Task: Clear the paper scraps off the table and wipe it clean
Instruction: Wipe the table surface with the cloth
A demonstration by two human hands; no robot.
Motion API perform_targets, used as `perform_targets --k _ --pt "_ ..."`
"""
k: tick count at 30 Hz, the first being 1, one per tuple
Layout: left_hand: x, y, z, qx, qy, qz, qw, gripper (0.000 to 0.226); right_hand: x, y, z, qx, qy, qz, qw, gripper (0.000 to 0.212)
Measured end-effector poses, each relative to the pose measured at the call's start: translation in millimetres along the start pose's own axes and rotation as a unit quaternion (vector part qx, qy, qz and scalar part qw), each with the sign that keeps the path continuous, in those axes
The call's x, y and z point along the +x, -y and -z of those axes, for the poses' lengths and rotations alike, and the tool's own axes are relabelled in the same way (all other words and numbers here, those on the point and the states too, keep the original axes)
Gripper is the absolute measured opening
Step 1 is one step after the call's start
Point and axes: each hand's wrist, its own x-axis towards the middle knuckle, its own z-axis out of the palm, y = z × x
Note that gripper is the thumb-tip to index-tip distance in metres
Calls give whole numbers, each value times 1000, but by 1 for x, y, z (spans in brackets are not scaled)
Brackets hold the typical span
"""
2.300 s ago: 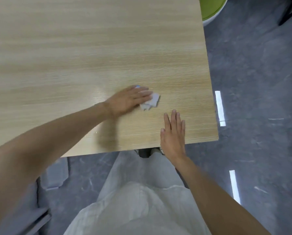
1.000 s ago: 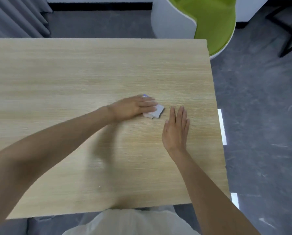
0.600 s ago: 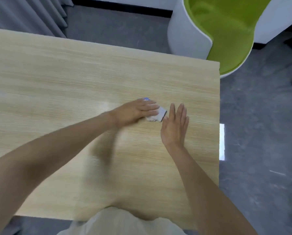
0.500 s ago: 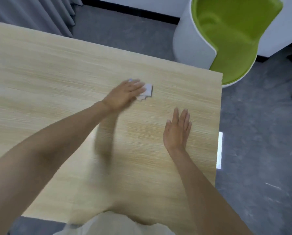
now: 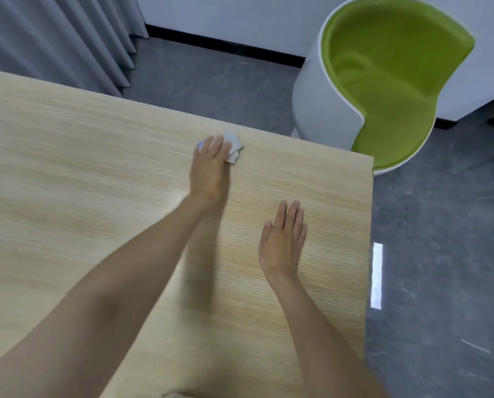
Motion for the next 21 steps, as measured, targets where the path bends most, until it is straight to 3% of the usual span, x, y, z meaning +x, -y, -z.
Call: perform_targets --k 1,2,5,6,7,8,10,12,13,14,15,17,18,19,21 --pt "-3 -21 -5 -6 -1 10 1000 34 -1 1 -1 4 -4 -1 1000 57" --pt "-10 -41 -9 -23 24 -46 998 36 -2 3 -2 13 -8 -5 1000 57" --pt "-23 -49 -13 -26 164 -314 935 48 -1 2 -2 15 -11 -5 1000 57" --pt "-10 -34 -9 -13 165 -345 924 49 -2 0 -2 11 -9 1 1000 57" --pt "4 -22 -5 -5 156 -331 931 45 -2 -2 -2 8 -7 7 1000 57" --pt "17 -12 -3 -18 120 -262 957 39 -3 -3 -2 9 -4 12 1000 57" --pt "37 0 -8 -28 12 -53 998 28 -3 -4 -4 14 -4 15 1000 56" --pt "44 -27 -21 -6 -23 108 994 33 -2 -1 -8 19 -13 11 1000 55" --pt "42 -49 -29 -22 -20 144 989 37 -2 1 -10 24 -21 6 999 55" --pt "36 -70 -34 -23 3 124 992 44 -2 3 -12 28 -31 -1 999 59" --pt "30 -88 -38 -30 45 42 998 50 -1 3 -13 29 -40 -6 999 63" --pt "17 -90 -47 -7 121 -209 971 45 -2 2 -14 20 -52 -1 998 65" --pt "22 -76 -42 -10 127 -284 950 43 -2 1 -14 14 -52 4 999 65" --pt "30 -61 -41 -11 117 -295 948 46 -2 0 -13 11 -48 7 999 65" --pt "41 -38 -38 3 66 -151 986 49 -3 -2 -11 16 -36 15 999 66"
